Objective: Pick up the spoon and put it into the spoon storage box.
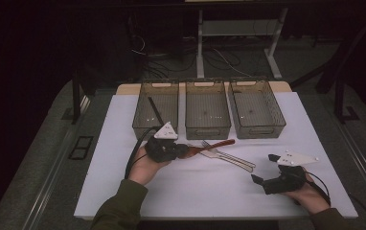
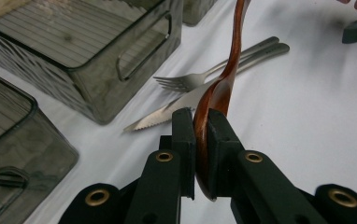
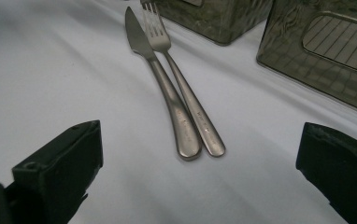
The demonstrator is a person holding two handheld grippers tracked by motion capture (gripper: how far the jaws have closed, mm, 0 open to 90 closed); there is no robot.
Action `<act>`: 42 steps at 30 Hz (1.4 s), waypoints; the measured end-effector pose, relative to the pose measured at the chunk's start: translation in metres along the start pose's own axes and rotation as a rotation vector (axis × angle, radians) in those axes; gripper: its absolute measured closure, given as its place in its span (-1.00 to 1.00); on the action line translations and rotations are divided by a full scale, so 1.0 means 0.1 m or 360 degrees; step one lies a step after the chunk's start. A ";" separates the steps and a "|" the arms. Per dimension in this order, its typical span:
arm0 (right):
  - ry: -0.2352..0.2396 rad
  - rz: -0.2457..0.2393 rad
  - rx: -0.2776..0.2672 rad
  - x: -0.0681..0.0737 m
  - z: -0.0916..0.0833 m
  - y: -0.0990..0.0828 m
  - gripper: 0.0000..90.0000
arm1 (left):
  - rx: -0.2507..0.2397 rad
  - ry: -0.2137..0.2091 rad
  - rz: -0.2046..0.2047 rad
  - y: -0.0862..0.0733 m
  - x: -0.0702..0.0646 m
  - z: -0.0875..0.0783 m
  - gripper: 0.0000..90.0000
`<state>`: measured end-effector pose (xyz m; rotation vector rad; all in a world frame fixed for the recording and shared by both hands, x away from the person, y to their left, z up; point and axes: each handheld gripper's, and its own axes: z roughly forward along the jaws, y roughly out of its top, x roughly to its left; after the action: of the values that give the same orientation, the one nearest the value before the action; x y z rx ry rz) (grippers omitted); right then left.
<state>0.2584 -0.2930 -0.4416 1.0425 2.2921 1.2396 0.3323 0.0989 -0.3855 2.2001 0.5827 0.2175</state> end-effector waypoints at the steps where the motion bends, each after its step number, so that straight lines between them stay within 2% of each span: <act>1: 0.0001 -0.0001 -0.0002 0.00 0.00 0.00 -1.00 | 0.0009 0.0008 0.0005 0.01 0.01 0.00 0.83; 10: 0.0017 0.0016 0.0000 0.00 0.01 0.00 -1.00 | -0.0026 0.0086 0.0003 0.22 0.12 -0.02 0.83; 13: 0.0009 0.0014 -0.0020 -0.01 0.00 0.00 -1.00 | -0.0051 0.0121 -0.0026 0.32 0.18 -0.01 0.83; 15: 0.0018 0.0045 -0.0006 -0.01 -0.01 0.00 -1.00 | -0.0048 0.0142 -0.0033 0.38 0.23 -0.01 0.83; 19: 0.0009 0.0032 -0.0019 -0.02 -0.01 0.00 -1.00 | -0.0020 0.0210 -0.0065 0.51 0.34 0.02 0.83; 22: 0.0004 0.0032 -0.0024 -0.01 -0.02 0.00 -1.00 | -0.0022 0.0257 -0.0113 0.60 0.42 0.08 0.83; 28: -0.0001 0.0031 -0.0038 -0.02 -0.03 0.00 -1.00 | 0.0006 0.0347 -0.0152 0.75 0.56 0.17 0.83; 32: -0.0001 0.0029 -0.0040 -0.02 -0.04 0.00 -1.00 | 0.0022 0.0405 -0.0201 0.81 0.65 0.25 0.83; 36: -0.0001 0.0025 -0.0043 -0.02 -0.04 0.00 -1.00 | 0.0066 0.0462 -0.0221 0.86 0.72 0.33 0.83; 37: -0.0002 0.0026 -0.0043 -0.03 -0.04 0.00 -1.00 | 0.0077 0.0464 -0.0212 0.87 0.75 0.35 0.83; 38: -0.0001 0.0025 -0.0043 -0.03 -0.04 0.00 -1.00 | 0.0087 0.0468 -0.0235 0.88 0.75 0.37 0.83; 40: -0.0002 0.0026 -0.0046 -0.03 -0.04 0.00 -1.00 | 0.0107 0.0493 -0.0241 0.89 0.78 0.42 0.83; 42: -0.0006 0.0033 -0.0051 -0.03 -0.05 0.00 -1.00 | 0.0100 0.0506 -0.0281 0.89 0.78 0.47 0.83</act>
<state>0.2579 -0.2982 -0.4394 1.0592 2.2566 1.2766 0.4470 0.0547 -0.3507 2.1738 0.9657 0.4654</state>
